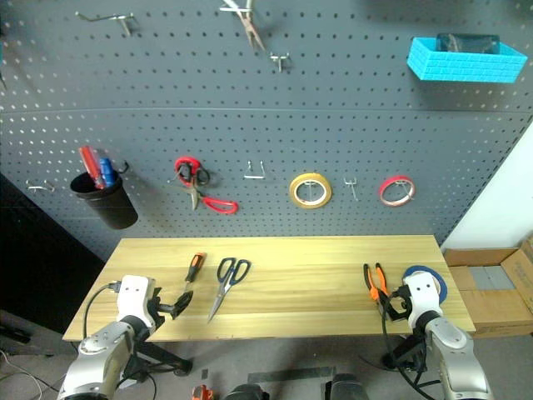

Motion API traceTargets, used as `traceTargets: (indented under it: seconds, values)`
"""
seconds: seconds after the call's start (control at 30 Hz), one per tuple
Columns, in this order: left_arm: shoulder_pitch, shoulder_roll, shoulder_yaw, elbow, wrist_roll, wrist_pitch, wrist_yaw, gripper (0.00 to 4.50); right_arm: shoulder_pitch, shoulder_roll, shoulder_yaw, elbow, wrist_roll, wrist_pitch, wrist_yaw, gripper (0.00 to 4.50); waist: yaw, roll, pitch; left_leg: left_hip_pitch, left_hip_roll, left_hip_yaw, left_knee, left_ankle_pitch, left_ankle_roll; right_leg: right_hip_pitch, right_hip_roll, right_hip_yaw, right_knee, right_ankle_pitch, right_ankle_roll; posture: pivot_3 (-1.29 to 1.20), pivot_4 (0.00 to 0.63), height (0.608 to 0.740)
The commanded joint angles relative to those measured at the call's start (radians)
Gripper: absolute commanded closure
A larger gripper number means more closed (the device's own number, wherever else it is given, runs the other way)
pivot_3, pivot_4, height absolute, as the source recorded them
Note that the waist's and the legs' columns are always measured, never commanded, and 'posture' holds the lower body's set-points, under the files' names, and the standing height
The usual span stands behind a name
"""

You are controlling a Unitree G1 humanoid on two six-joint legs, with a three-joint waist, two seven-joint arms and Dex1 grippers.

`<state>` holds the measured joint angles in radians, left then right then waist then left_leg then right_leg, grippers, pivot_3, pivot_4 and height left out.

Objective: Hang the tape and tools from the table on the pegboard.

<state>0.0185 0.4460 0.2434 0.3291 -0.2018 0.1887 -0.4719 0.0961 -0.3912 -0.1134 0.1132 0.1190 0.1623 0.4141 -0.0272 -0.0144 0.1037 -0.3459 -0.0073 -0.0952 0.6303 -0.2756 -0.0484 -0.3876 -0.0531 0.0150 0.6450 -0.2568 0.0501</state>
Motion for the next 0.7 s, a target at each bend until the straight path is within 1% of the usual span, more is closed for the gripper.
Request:
traceTargets:
  seconds: [0.03,0.27,0.43,0.53,0.7]
  values:
    - [-0.011,0.013,0.014,-0.010,-0.007,-0.013,-0.004,0.03,-0.009,-0.013,-0.011,-0.038,0.002,-0.004,0.003,0.00,0.000,0.000,0.000,0.000,0.000,0.000,0.000,0.000,0.000,0.000,0.000,0.000,0.000,0.000,0.000,0.01,0.085,0.740]
    - [-0.008,0.012,0.014,-0.016,-0.010,-0.009,-0.007,0.03,-0.006,-0.014,-0.012,-0.039,0.003,-0.003,0.004,0.00,0.000,0.000,0.000,0.000,0.000,0.000,0.000,0.000,0.000,0.000,0.000,0.000,0.000,0.000,0.000,0.01,0.089,0.740]
    - [-0.009,0.007,0.001,-0.057,-0.014,-0.006,-0.018,0.03,-0.004,-0.044,0.003,-0.054,-0.030,-0.016,0.012,0.00,0.000,0.000,0.003,0.000,0.000,0.000,0.000,0.000,0.000,0.000,0.000,0.000,0.000,0.000,0.000,0.01,0.111,0.740]
    - [-0.014,0.006,-0.054,-0.148,-0.006,0.004,-0.062,0.03,-0.017,-0.053,-0.003,-0.085,-0.018,0.020,0.016,0.00,0.000,-0.001,0.012,0.000,0.000,0.000,0.000,0.000,0.000,0.000,0.000,0.000,0.000,0.000,0.000,0.00,0.134,0.740]
    - [-0.041,-0.005,-0.181,-0.300,0.000,0.054,-0.136,0.03,-0.055,-0.064,-0.023,-0.136,0.023,0.122,0.029,0.00,0.000,0.000,0.037,0.000,0.000,0.000,0.001,0.000,0.000,0.000,0.000,0.000,0.000,0.000,0.000,0.00,0.168,0.740]
